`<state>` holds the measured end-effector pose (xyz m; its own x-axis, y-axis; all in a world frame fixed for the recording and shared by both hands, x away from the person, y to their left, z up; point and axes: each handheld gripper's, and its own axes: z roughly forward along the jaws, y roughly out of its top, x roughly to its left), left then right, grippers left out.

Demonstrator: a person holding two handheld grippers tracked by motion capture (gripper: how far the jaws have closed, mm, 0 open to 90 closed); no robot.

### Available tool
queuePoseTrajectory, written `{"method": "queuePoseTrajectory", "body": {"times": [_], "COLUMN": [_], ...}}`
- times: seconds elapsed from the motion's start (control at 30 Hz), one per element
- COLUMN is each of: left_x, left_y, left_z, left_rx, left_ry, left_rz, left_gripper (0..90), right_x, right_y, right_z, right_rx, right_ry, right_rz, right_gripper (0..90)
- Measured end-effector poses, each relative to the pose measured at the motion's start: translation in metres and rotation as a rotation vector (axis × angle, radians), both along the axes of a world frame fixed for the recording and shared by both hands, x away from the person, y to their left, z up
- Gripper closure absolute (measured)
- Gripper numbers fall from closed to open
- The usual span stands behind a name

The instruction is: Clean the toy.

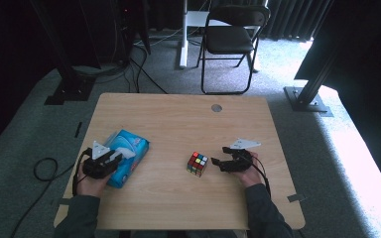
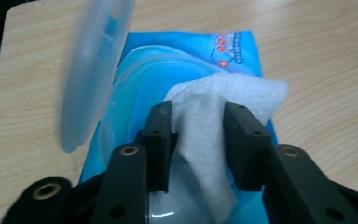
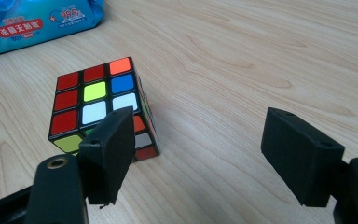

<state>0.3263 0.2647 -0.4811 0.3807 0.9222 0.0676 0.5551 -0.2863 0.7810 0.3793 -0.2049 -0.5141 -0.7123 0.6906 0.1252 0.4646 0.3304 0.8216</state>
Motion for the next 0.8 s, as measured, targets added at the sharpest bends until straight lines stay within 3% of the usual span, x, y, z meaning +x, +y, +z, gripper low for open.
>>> {"method": "queuePoseTrajectory", "body": {"times": [0.33, 0.57, 0.63, 0.8], "left_x": [0.006, 0.006, 0.006, 0.008], "left_y": [0.004, 0.01, 0.012, 0.007], "left_z": [0.0, 0.0, 0.001, 0.0], "left_rx": [-0.079, -0.121, -0.122, -0.069], "left_ry": [0.03, 0.021, 0.021, 0.034], "left_rz": [-0.012, -0.018, -0.013, -0.016], "left_gripper": [69.5, 69.4, 69.8, 78.6], "right_x": [0.001, 0.002, 0.002, 0.003], "right_y": [0.0, -0.001, -0.001, 0.001], "right_z": [-0.003, -0.007, -0.008, -0.011], "right_rx": [-0.012, -0.02, -0.023, -0.041], "right_ry": [0.011, 0.02, 0.023, 0.028], "right_rz": [0.004, -0.003, -0.002, -0.003], "right_gripper": [27.9, 28.0, 28.0, 28.1]}}
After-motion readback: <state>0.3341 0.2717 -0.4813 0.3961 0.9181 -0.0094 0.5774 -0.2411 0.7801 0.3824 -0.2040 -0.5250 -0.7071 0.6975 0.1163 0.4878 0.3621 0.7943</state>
